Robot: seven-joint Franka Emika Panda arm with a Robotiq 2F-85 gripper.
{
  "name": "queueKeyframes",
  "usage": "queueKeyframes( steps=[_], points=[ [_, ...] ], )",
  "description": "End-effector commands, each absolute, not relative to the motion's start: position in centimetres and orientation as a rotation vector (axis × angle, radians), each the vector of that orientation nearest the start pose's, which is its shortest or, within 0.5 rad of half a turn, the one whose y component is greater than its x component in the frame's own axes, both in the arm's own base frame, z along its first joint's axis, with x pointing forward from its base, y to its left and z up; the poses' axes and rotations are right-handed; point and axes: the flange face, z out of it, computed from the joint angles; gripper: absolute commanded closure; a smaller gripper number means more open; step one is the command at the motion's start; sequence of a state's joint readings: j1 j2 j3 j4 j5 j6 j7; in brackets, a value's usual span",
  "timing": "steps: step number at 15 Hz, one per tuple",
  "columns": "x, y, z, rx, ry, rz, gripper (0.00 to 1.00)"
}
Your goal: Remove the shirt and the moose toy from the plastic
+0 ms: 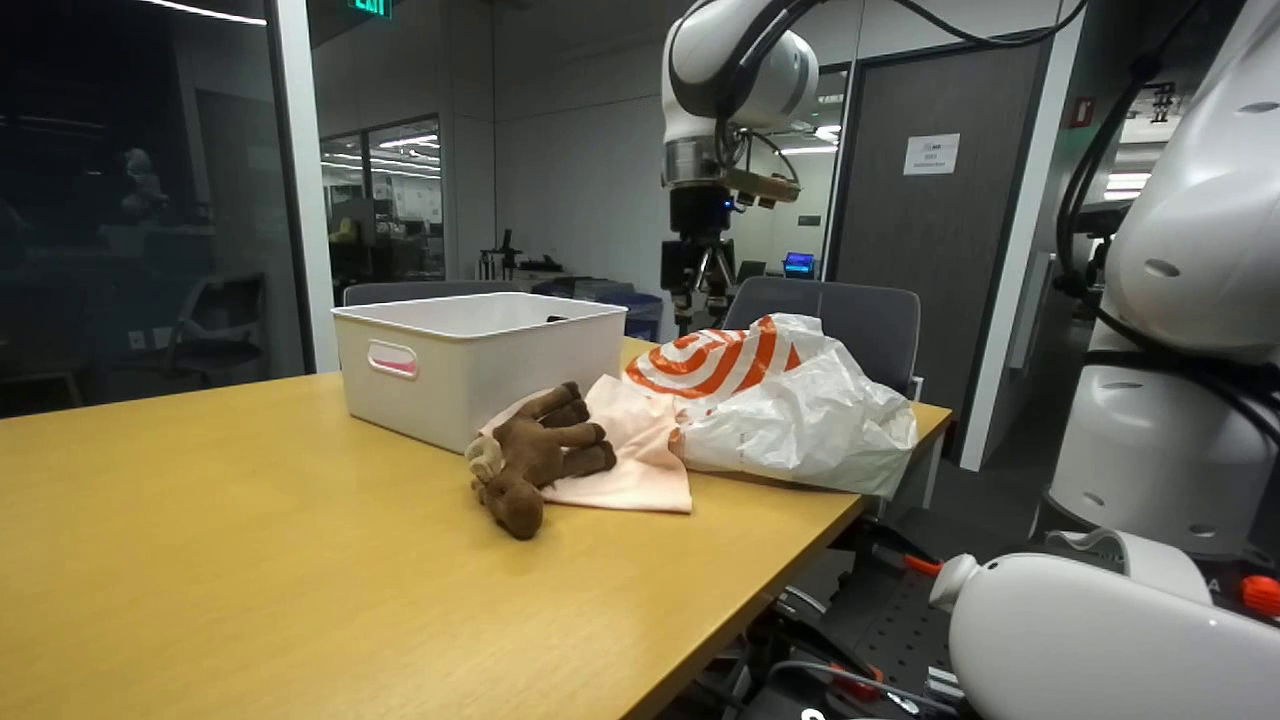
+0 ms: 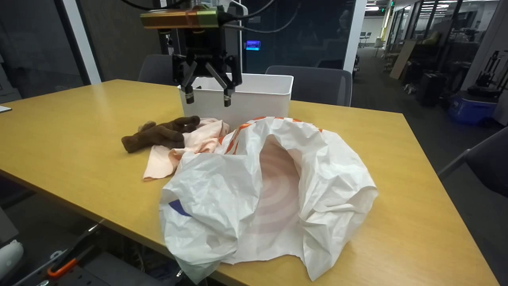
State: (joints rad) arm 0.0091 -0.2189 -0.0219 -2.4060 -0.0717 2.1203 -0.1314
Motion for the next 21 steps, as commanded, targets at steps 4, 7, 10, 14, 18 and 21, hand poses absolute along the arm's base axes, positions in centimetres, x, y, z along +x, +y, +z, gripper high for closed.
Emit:
queueKeyframes(
  steps=[4, 7, 10, 14, 18, 21],
  points=[
    [39.9, -7.7, 42.2, -3.168, 0.099, 0.095, 0.00],
    [38.1, -9.8, 43.2, -3.147, 0.219, 0.122, 0.00],
    [36.7, -11.4, 43.2, -3.112, 0.320, 0.138, 0.00],
    [35.5, -11.8, 44.6, -3.120, 0.359, 0.065, 0.00],
    [34.7, -11.5, 46.1, -3.132, 0.382, 0.051, 0.00],
    [34.1, -11.3, 46.6, -3.132, 0.387, 0.086, 0.00]
  ],
)
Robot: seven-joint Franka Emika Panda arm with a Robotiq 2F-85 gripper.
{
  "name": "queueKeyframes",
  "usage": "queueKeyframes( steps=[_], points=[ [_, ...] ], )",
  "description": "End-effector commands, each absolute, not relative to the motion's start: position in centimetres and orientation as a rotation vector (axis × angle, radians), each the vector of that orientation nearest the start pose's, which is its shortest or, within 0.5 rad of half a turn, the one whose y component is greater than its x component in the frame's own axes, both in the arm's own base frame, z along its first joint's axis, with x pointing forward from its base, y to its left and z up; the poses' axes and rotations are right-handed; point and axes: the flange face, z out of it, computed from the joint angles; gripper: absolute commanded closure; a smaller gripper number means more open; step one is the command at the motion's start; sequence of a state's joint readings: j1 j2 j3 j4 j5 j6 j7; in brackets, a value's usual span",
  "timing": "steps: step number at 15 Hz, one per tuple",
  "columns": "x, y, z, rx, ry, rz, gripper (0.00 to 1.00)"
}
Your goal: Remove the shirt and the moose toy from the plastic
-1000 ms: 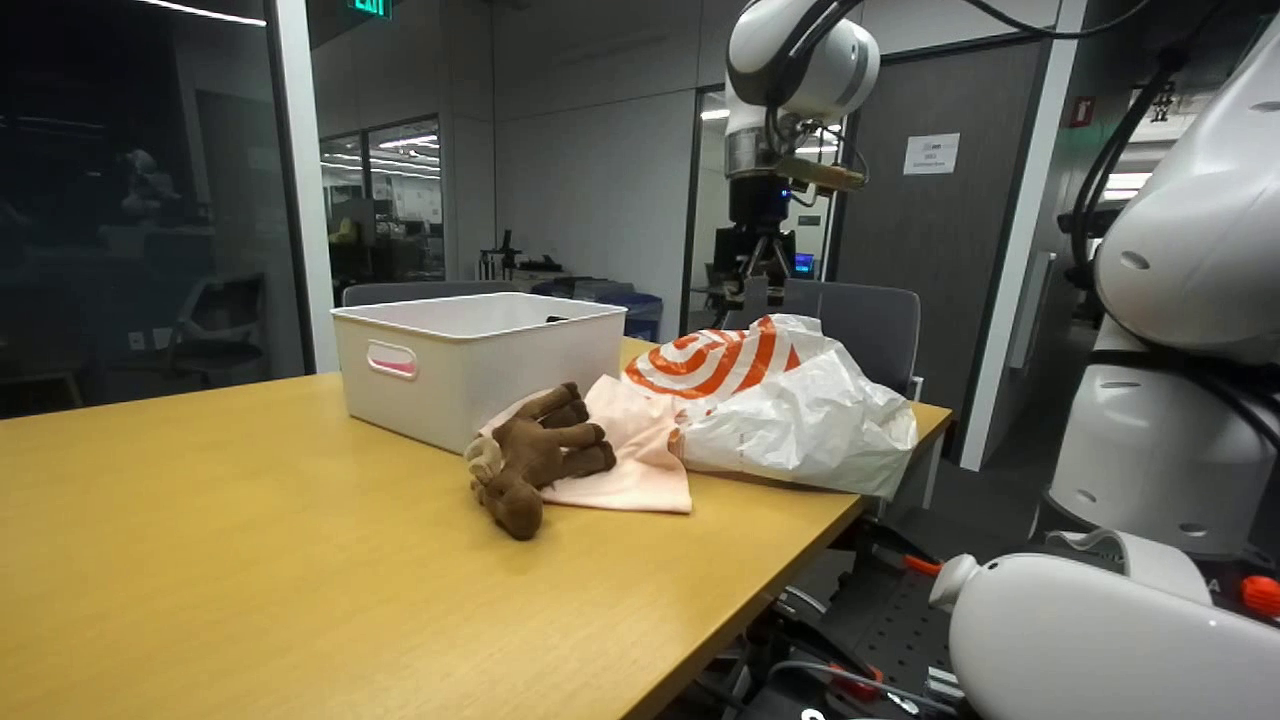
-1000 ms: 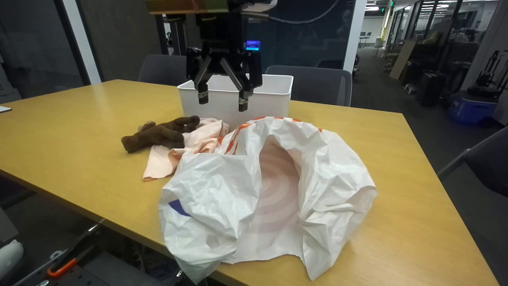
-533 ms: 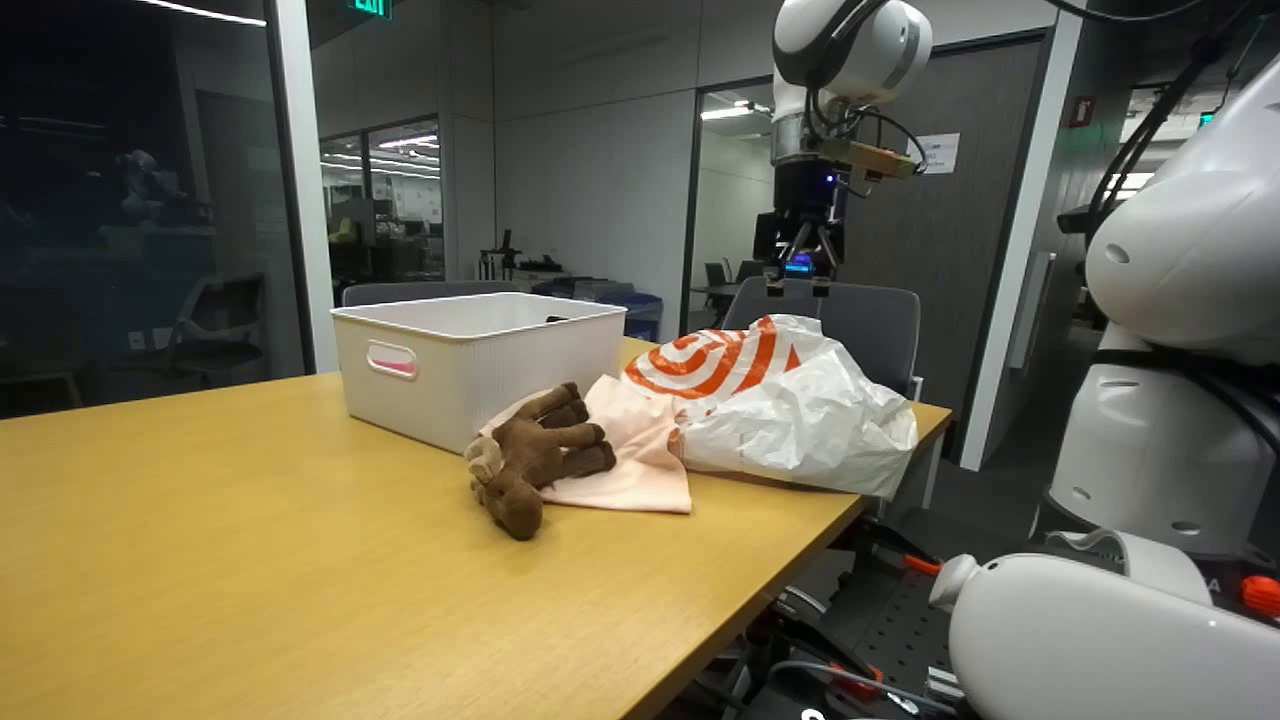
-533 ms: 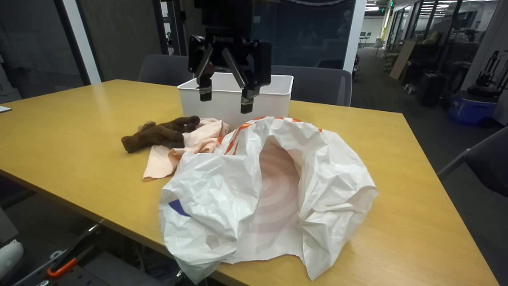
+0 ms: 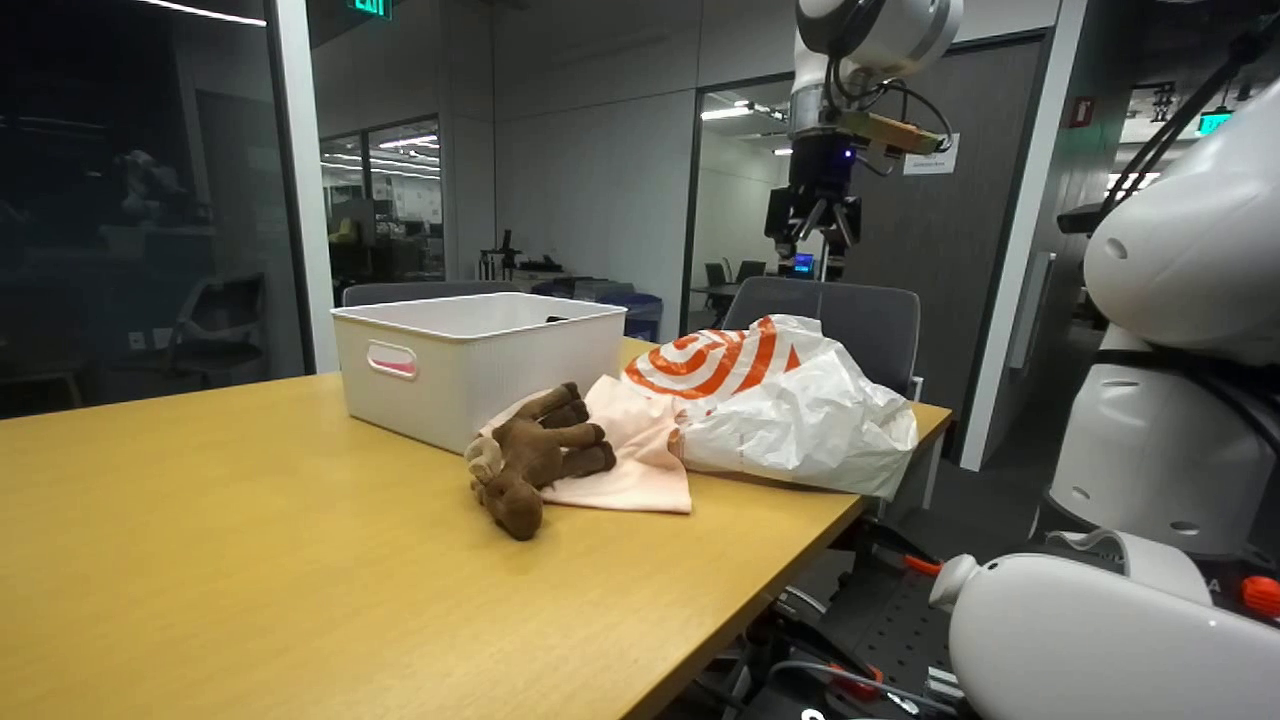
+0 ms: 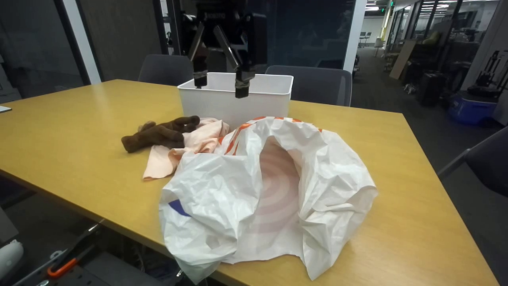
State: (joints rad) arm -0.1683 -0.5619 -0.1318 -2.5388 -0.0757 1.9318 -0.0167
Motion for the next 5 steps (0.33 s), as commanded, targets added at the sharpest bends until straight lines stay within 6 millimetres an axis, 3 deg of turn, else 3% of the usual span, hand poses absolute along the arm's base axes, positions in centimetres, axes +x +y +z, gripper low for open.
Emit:
queueKeyframes(
  steps=[1, 5],
  points=[
    [34.98, -11.49, 45.82, -3.112, 0.367, 0.084, 0.00],
    [34.89, -11.46, 45.51, -3.110, 0.366, 0.101, 0.00]
  ],
)
